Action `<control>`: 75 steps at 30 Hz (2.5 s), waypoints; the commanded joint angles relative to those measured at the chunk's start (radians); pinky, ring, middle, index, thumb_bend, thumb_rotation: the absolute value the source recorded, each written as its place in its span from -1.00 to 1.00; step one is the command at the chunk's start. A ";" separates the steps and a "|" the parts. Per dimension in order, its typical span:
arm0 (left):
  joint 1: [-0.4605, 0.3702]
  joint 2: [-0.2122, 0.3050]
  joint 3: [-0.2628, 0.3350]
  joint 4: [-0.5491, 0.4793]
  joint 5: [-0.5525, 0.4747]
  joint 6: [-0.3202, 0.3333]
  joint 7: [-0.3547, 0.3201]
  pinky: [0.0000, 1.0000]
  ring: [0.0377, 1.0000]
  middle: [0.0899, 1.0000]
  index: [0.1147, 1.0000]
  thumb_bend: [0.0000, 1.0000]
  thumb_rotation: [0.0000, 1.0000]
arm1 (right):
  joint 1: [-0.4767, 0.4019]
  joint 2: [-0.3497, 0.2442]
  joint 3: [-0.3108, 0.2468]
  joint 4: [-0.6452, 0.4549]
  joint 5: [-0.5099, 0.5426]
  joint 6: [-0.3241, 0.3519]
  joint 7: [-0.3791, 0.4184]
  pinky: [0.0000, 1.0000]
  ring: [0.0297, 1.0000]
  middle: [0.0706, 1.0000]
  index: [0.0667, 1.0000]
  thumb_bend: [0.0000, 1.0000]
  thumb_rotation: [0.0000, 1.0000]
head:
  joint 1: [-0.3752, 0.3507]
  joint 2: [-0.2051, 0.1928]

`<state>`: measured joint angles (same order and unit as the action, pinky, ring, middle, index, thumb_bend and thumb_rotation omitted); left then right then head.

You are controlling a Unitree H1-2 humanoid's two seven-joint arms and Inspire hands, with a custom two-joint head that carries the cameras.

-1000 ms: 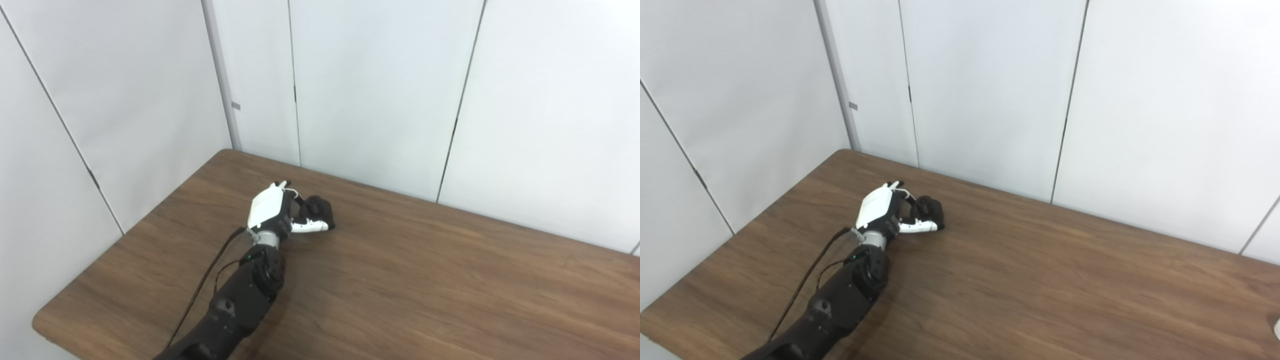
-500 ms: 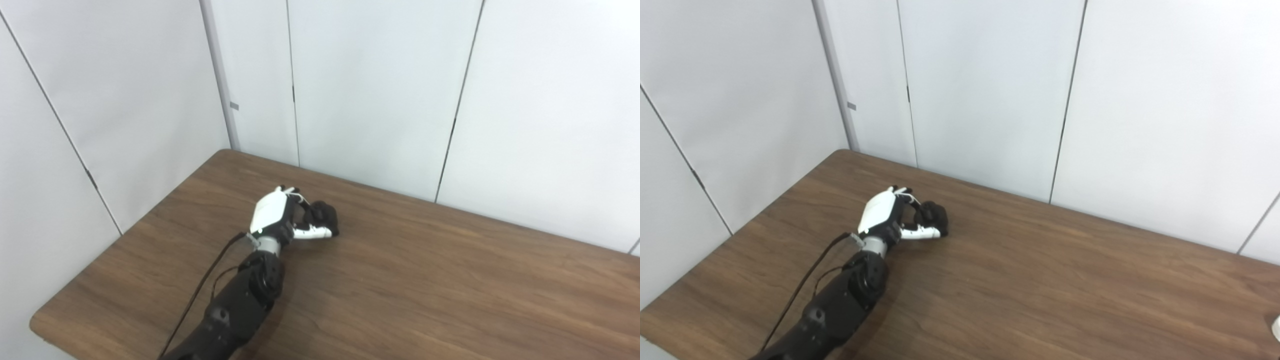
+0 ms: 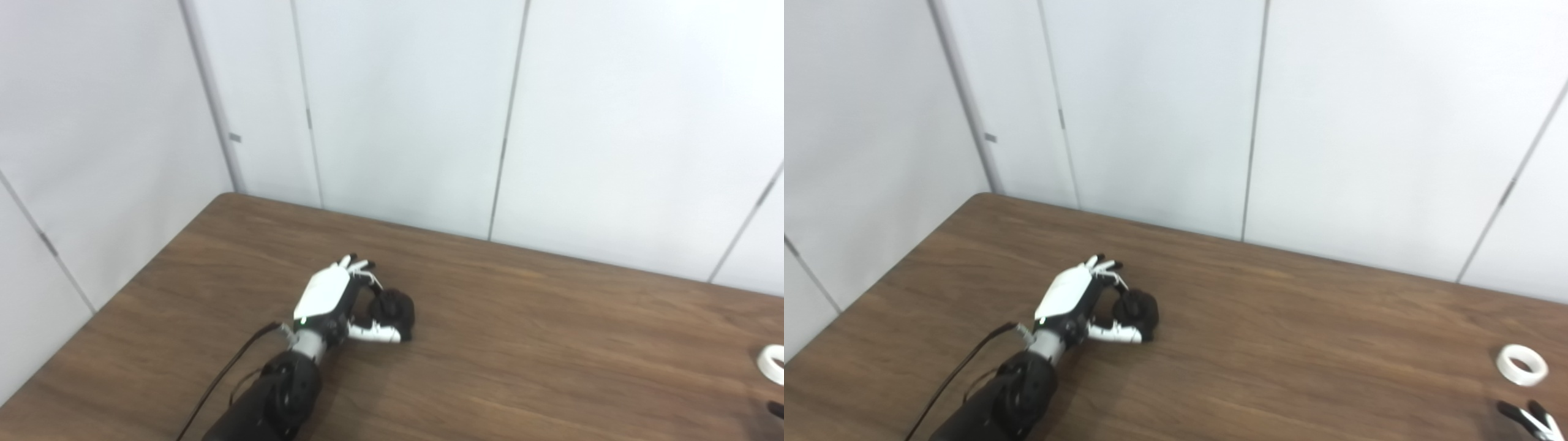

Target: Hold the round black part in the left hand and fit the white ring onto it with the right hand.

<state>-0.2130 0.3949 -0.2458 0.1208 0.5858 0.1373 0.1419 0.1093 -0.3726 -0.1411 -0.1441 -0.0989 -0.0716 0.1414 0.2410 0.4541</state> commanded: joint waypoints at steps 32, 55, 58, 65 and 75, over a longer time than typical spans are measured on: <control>0.193 0.034 -0.096 -0.201 0.048 -0.231 -0.198 1.00 1.00 0.71 -0.18 0.04 -0.92 | -0.480 -0.242 0.007 -0.020 -0.376 0.287 0.011 0.76 1.00 0.96 0.59 0.74 -0.39 | -0.497 -0.019; 0.206 0.041 -0.065 -0.225 0.040 -0.237 -0.220 1.00 1.00 0.70 -0.17 0.04 -0.92 | -0.714 -0.353 0.335 0.276 -0.556 0.455 0.286 1.00 1.00 1.00 0.49 1.00 -0.48 | -0.521 -0.005; 0.207 0.041 -0.064 -0.227 0.041 -0.234 -0.223 1.00 1.00 0.70 -0.17 0.04 -0.92 | -0.709 -0.347 0.350 0.285 -0.564 0.461 0.292 1.00 1.00 1.00 0.48 1.00 -0.45 | -0.522 -0.005; 0.210 0.042 -0.058 -0.236 0.037 -0.233 -0.233 1.00 1.00 0.69 -0.17 0.04 -0.92 | -0.689 -0.339 0.363 0.300 -0.571 0.458 0.278 1.00 1.00 1.00 0.48 1.00 -0.49 | -0.525 0.000; 0.216 0.043 -0.047 -0.247 0.035 -0.229 -0.248 1.00 0.99 0.69 -0.17 0.04 -0.92 | -0.639 -0.330 0.353 0.275 -0.574 0.479 0.270 1.00 1.00 1.00 0.49 0.93 -0.64 | -0.529 0.004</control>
<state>-0.0158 0.4219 -0.2826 -0.1146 0.6179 -0.0915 -0.0588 -0.4971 -0.6809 0.2305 0.1672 -0.6608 0.4016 0.4341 -0.2884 0.4571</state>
